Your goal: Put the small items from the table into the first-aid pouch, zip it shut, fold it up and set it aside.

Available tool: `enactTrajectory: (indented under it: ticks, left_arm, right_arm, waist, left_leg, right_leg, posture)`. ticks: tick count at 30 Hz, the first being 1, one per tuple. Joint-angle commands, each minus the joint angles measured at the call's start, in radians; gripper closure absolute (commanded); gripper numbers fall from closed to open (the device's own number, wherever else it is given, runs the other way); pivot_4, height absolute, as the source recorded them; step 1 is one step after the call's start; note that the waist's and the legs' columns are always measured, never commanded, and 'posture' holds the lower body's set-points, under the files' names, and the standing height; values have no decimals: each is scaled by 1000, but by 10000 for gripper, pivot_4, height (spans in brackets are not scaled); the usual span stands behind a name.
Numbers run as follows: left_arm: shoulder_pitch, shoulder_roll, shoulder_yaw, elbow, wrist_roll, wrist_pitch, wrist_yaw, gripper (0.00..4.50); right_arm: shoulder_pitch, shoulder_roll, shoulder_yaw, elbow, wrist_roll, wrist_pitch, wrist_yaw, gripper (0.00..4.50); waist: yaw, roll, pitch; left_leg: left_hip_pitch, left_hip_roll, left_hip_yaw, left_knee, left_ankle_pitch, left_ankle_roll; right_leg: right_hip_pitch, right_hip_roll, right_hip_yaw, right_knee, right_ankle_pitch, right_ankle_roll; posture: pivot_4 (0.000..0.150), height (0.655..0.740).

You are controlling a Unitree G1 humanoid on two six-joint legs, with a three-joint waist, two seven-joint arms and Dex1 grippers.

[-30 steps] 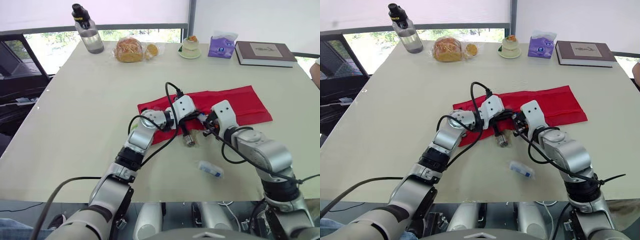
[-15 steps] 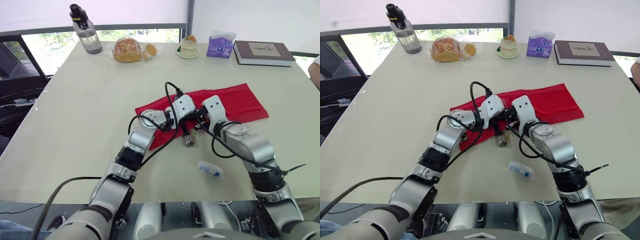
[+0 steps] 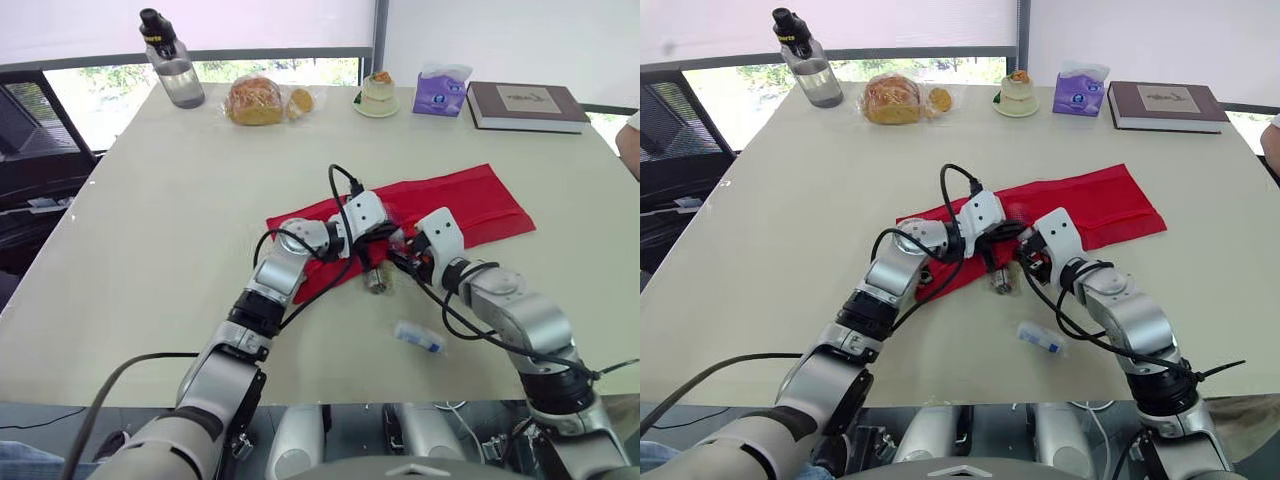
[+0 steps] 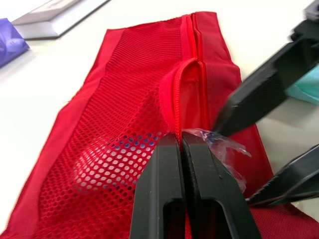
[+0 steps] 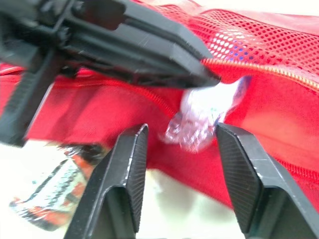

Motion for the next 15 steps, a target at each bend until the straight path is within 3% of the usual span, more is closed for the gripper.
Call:
enactTrajectory:
  ticks: [1, 6, 9, 12, 15]
  left_arm:
    - [-43, 5, 43, 27, -42, -32, -14, 45000]
    - [-55, -8, 64, 52, -93, -13, -62, 45000]
    - [-48, -14, 68, 47, -127, 4, -102, 45000]
    - [-40, -12, 66, 37, -140, 15, -122, 45000]
    - [-39, -8, 70, 36, -146, 20, -128, 45000]
  right_arm:
    - [10, -63, -92, -78, 70, 27, 71, 21508]
    - [26, -123, -116, -52, 79, -12, 109, 21508]
    - [7, -119, -104, -12, 64, -48, 106, 29894]
    - [-6, -107, -79, 15, 45, -71, 102, 44532]
    - [-10, -100, -67, 28, 31, -86, 96, 44532]
  waist:
    - [1, 0, 0]
    - [0, 0, 0]
    - [-1, 0, 0]
    - [-2, 0, 0]
    - [0, 0, 0]
  left_leg:
    - [0, 0, 0, 0, 0, 0]
    - [0, 0, 0, 0, 0, 0]
    - [0, 0, 0, -1, 0, 0]
    - [0, 0, 0, -1, 0, 0]
    - [0, 0, 0, -1, 0, 0]
  right_leg:
    - [0, -1, 0, 0, 0, 0]
    - [0, 0, 0, 0, 0, 0]
    - [0, 0, 0, 0, 0, 0]
    - [0, 0, 0, 0, 0, 0]
    - [0, 0, 0, 0, 0, 0]
  posture:
    - [1500, 7400]
    - [1500, 7400]
    - [1500, 7400]
    - [1500, 7400]
    - [1500, 7400]
